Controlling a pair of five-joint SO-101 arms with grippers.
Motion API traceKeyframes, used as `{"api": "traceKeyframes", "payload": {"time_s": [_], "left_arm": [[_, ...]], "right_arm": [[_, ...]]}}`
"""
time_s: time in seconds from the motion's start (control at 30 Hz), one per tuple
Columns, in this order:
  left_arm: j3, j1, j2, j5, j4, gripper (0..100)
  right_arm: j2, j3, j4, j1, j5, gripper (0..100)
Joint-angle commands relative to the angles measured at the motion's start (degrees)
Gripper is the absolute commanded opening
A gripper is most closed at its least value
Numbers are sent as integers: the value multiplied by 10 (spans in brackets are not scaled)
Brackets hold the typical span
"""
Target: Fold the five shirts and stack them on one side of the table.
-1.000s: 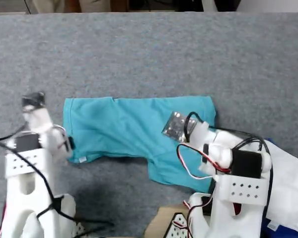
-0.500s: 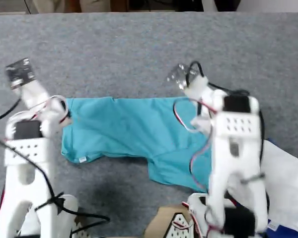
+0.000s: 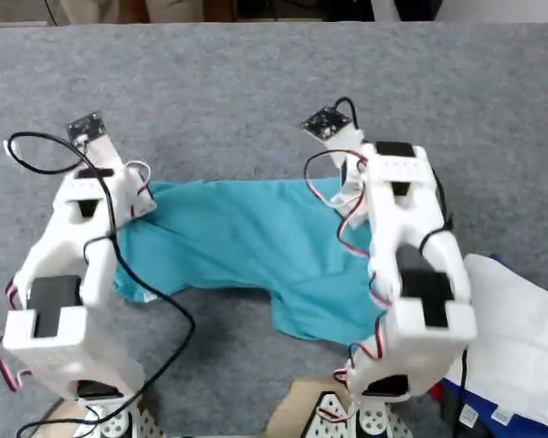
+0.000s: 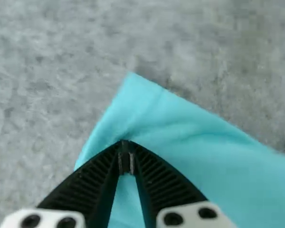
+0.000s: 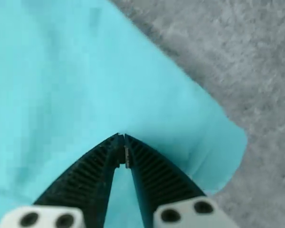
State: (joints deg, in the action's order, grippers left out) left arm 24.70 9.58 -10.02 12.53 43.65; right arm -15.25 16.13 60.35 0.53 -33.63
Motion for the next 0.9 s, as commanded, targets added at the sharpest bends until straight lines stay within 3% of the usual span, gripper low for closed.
{"api": "traceKeyframes", "payload": {"time_s": [0.0,0.2,0.43,0.67,0.87], "left_arm": [[-64,19,-13,-4,33,19],[-65,27,-12,-4,38,19],[-95,20,8,-33,85,19],[-127,20,148,-68,135,19],[-53,19,288,-112,149,19]], "right_arm": [[-67,-51,-8,30,-33,5],[-99,-113,11,66,-28,5],[-51,-115,59,46,-73,5],[116,-113,101,31,-84,9],[184,-113,118,43,-90,9]]}}
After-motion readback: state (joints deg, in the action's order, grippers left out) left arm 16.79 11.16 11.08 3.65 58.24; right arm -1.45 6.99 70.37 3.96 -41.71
